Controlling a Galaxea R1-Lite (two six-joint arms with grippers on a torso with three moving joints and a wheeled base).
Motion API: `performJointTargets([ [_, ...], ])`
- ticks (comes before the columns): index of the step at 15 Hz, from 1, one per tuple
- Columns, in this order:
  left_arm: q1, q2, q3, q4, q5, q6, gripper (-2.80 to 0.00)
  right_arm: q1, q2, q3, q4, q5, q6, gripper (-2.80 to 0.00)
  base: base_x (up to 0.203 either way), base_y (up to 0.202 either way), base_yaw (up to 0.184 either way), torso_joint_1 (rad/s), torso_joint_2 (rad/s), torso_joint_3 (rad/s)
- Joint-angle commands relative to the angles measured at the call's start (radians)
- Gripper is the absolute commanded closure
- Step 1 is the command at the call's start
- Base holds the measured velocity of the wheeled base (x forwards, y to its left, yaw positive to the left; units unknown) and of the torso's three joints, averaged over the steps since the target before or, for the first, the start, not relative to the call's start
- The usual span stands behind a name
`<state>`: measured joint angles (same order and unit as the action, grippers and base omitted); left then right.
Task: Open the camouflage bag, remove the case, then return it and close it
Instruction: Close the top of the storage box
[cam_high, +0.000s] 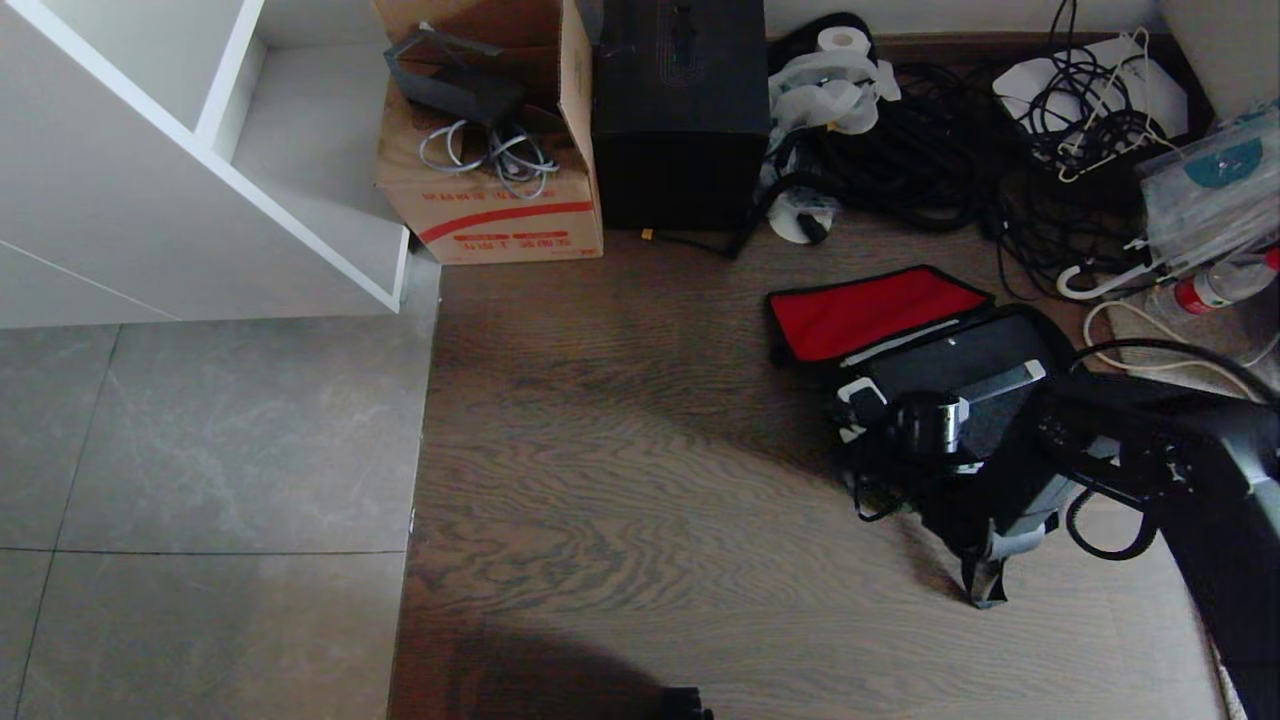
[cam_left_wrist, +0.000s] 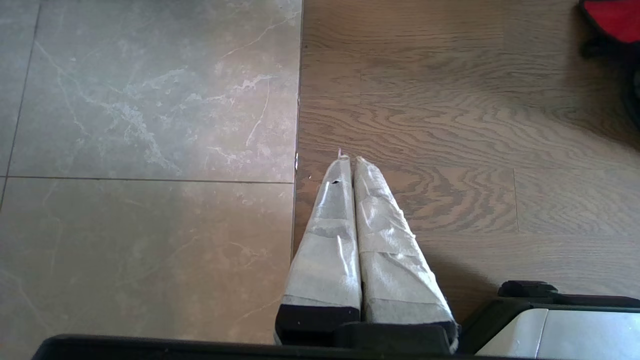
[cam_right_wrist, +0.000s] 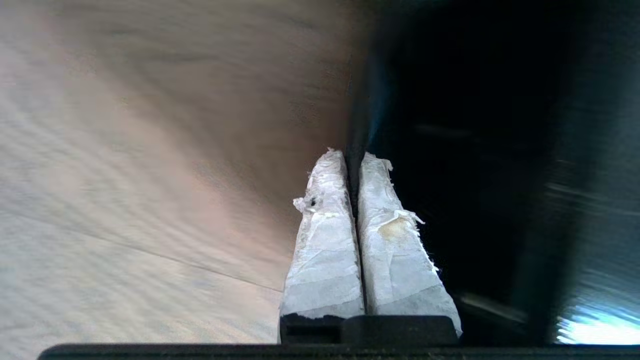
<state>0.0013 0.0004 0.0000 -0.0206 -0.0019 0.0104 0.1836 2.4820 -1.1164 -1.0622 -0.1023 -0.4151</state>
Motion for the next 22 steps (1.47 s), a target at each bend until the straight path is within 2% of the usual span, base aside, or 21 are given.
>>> performJointTargets([
  [1, 0.000, -0.003, 0.011, -0.001, -0.001, 0.000, 0.00, 0.005, -0.105, 0.051, 0.021, 0.004, 0.000, 0.00, 0.000, 0.000, 0.000, 0.000, 0.00, 0.000],
  [5, 0.000, -0.003, 0.011, -0.001, -0.001, 0.000, 0.00, 0.010, -0.217, 0.142, 0.053, 0.011, 0.045, 0.00, 0.000, 0.000, 0.000, 0.000, 0.00, 0.000],
  [13, 0.000, -0.002, 0.011, -0.001, 0.000, 0.000, 0.00, 0.011, -0.347, 0.225, 0.082, 0.049, 0.062, 0.00, 0.000, 0.000, 0.000, 0.000, 0.00, 0.000],
  [15, 0.000, -0.002, 0.011, -0.001, -0.001, 0.000, 0.00, 0.024, -0.376, 0.194, 0.084, 0.083, 0.124, 0.00, 0.000, 0.000, 0.000, 0.000, 0.00, 0.000],
  [18, 0.000, -0.002, 0.011, -0.001, 0.000, 0.000, 0.00, 0.032, -0.370, 0.256, 0.179, 0.109, 0.130, 0.00, 0.000, 0.000, 0.000, 0.000, 0.00, 0.000],
  [21, 0.000, -0.002, 0.011, -0.001, -0.001, 0.000, 0.00, 0.017, -0.398, 0.260, 0.198, 0.107, 0.143, 0.00, 0.000, 0.000, 0.000, 0.000, 0.00, 0.000],
  [22, 0.000, -0.002, 0.011, -0.001, 0.000, 0.000, 0.00, 0.008, -0.397, 0.261, 0.196, 0.107, 0.148, -2.80, 0.000, 0.000, 0.000, 0.000, 0.00, 0.000],
])
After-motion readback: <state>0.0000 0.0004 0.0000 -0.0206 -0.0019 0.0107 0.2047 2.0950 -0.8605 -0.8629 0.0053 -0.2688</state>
